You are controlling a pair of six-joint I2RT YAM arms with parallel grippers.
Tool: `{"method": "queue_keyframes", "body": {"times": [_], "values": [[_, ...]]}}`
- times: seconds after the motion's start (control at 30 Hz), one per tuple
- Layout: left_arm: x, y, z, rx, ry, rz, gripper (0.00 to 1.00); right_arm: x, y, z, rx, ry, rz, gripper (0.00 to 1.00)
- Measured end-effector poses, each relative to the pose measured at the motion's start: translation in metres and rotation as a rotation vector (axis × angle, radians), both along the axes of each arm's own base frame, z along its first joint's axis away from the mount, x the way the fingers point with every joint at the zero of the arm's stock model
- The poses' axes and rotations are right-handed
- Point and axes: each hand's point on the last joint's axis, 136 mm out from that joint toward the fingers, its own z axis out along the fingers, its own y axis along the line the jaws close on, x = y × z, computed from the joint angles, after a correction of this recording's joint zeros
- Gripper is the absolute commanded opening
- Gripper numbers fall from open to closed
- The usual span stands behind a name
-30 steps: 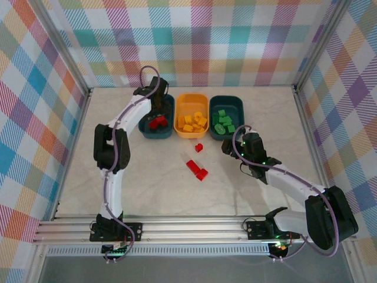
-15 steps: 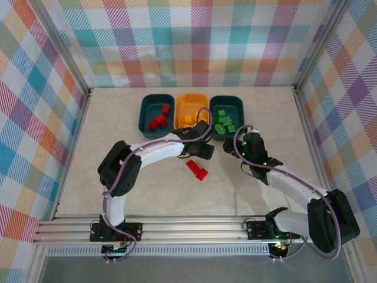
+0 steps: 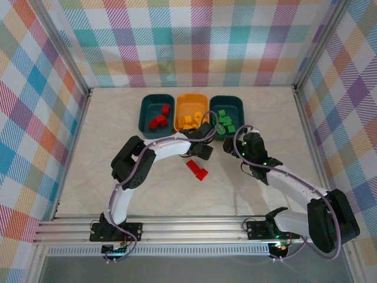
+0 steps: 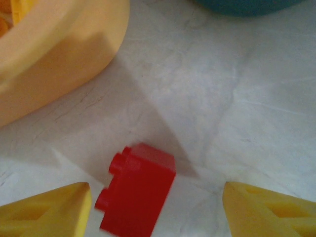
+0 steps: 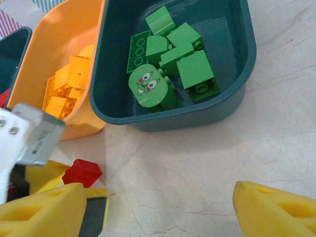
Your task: Sort the legos into containers by color
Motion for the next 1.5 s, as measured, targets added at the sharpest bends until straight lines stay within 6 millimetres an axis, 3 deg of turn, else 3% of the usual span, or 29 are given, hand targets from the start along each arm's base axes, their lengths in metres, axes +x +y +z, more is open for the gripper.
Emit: {"method": "queue_keyframes", "body": {"times": [0.07,0.33,0.67,0.8,0.9,1.1,1.2,1.33,1.43,1.5], "values": [[0.003,0.000,-0.003,0.008,-0.002,0.001,0.69,0.000,0.000,0.000,0.000,0.000,0.000,0.78],[0.012,-0.005,0.002,-0.002,-0.025,-0.006,0.44,0.000,0.000,0.000,-0.001,0.000,0.000,0.78],[-0.005,0.010,-0.004,-0.005,-0.013,0.000,0.25,0.000,0.000,-0.005,-0.007,0.012,0.000,0.77],[-0.011,0.015,0.000,-0.006,-0.011,0.003,0.23,0.000,0.000,-0.005,-0.007,0.012,0.000,0.77],[-0.010,0.014,0.016,-0.031,-0.032,0.007,0.22,0.000,0.000,-0.004,-0.006,0.012,0.000,0.77],[0.001,0.025,0.083,-0.099,-0.139,0.054,0.21,0.000,0.000,-0.005,-0.006,0.012,0.000,0.77],[0.033,0.057,0.116,-0.136,-0.174,0.188,0.21,0.000,0.000,-0.005,-0.006,0.012,0.001,0.77],[0.102,0.140,0.135,-0.167,-0.191,0.467,0.21,0.000,0.001,-0.005,-0.004,0.013,0.004,0.77],[0.143,0.196,0.118,-0.155,-0.162,0.628,0.22,0.000,0.001,-0.005,-0.004,0.013,0.003,0.77],[0.158,0.219,0.095,-0.133,-0.115,0.689,0.23,0.000,0.001,-0.005,-0.004,0.013,0.004,0.77]]}}
